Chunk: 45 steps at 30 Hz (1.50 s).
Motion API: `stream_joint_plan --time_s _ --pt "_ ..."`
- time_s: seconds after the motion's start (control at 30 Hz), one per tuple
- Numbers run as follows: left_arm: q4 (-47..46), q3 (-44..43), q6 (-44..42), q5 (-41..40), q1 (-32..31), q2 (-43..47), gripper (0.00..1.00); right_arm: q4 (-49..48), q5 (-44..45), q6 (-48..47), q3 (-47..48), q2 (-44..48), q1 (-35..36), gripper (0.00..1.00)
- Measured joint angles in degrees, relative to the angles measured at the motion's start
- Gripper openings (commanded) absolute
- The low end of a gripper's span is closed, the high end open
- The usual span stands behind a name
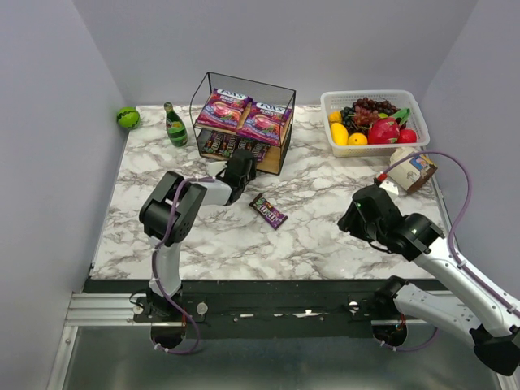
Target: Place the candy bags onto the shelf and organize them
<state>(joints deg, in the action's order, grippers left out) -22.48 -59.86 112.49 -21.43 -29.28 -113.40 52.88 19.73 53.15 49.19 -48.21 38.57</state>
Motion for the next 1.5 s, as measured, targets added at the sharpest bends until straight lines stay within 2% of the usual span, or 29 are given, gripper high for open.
stream_joint_plan --time_s 0.23,0.57,0.83,0.97,1.23,1.5 --pt "5.2 -1.6 1.5 -0.9 -0.3 -2.3 0.00 0.4 0.1 0.0 0.0 0.0 -0.1 0.53" --pt "6.8 -2.7 1.9 -1.1 -0.6 -2.5 0.00 0.9 0.1 0.0 0.0 0.1 -0.3 0.53" --pt "6.9 -3.1 2.3 -1.0 -0.7 -2.8 0.28 0.9 0.1 0.0 -0.7 1.0 -0.3 0.53" --pt "7.3 -3.2 2.4 -1.0 -0.8 -2.8 0.37 1.0 0.1 0.0 -0.8 1.1 -0.3 0.53" --pt "8.1 -4.4 2.4 -1.0 -0.7 -2.8 0.49 1.0 0.1 0.0 -0.9 1.5 -0.3 0.54" --pt "9.8 -4.7 1.2 -0.7 -0.7 -1.8 0.53 1.0 0.1 0.0 -1.5 1.8 -0.4 0.56"
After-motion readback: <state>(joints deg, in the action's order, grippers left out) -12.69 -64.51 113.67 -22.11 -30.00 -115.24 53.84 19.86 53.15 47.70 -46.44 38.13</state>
